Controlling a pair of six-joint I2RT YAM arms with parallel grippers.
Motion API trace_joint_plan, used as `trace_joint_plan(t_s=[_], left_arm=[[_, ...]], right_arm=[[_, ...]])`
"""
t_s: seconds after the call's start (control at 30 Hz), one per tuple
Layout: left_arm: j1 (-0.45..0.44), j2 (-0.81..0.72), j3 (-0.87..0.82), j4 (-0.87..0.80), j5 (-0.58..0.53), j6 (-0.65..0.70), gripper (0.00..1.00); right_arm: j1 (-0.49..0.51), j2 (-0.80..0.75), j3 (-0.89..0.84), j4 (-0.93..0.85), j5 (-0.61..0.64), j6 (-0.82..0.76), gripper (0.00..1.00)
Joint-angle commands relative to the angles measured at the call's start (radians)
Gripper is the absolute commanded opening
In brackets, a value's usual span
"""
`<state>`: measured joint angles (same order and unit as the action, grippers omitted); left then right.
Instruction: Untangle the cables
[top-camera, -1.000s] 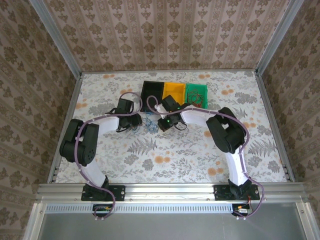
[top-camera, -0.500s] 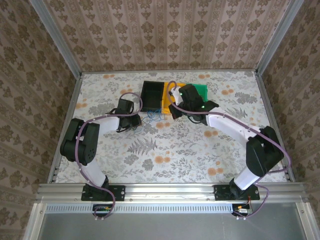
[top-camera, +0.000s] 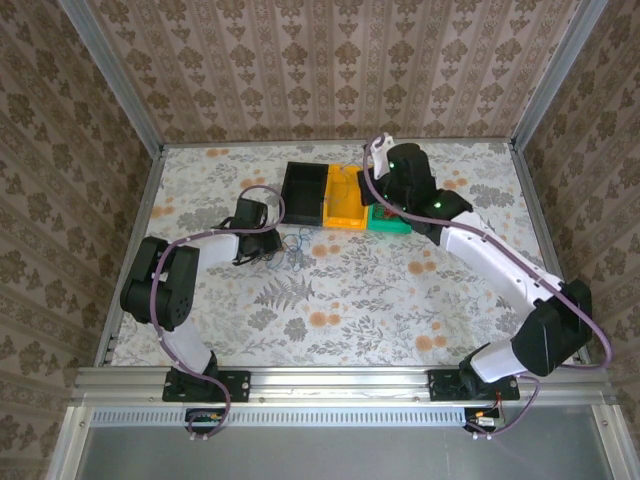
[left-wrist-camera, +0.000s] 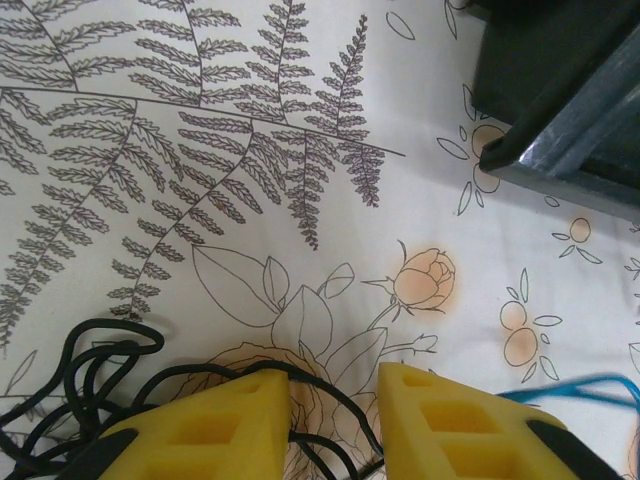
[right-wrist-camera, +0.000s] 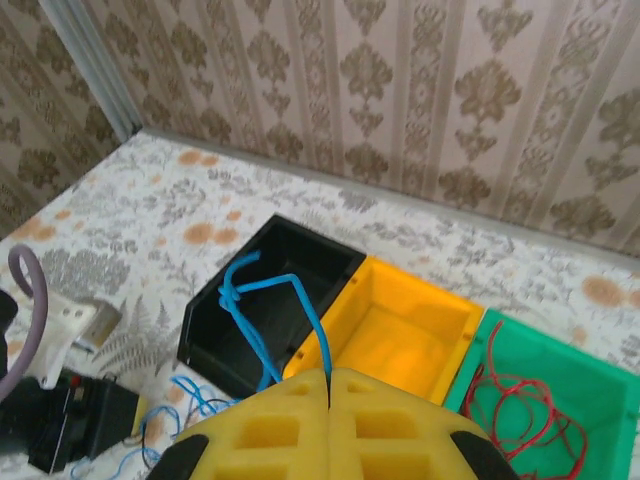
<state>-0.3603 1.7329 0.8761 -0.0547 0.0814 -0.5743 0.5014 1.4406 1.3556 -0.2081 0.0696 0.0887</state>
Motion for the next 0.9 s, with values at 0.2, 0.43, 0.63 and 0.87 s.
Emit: trace_joint_plan(t_s=[0.2,0.43,0.63,0.87], left_arm=[[-0.002,0.048,-0.052,-0.089,-0.039,0.019,0.28],[-0.002,0.044,-0.068,-0.101,-0.051,0.016,0.28],[-0.002,0.054,-0.073,-0.103,-0.058,0.018,0.28],[-0.002,0.081,-0.072,-0.119,-0.073,0.022,0.28]], right_arm=[[-0.029,-0.022,0.100,0.068,0.122,-0.053,0.00],[-0.041,-0.032,0.165,0.132,0.168,-0.083,0.00],[-0.041,-0.057,0.169,0.166,0.192,-0.076,0.00],[-0.043,-0.111,0.160,0.200,0.222,-0.077,0.00]])
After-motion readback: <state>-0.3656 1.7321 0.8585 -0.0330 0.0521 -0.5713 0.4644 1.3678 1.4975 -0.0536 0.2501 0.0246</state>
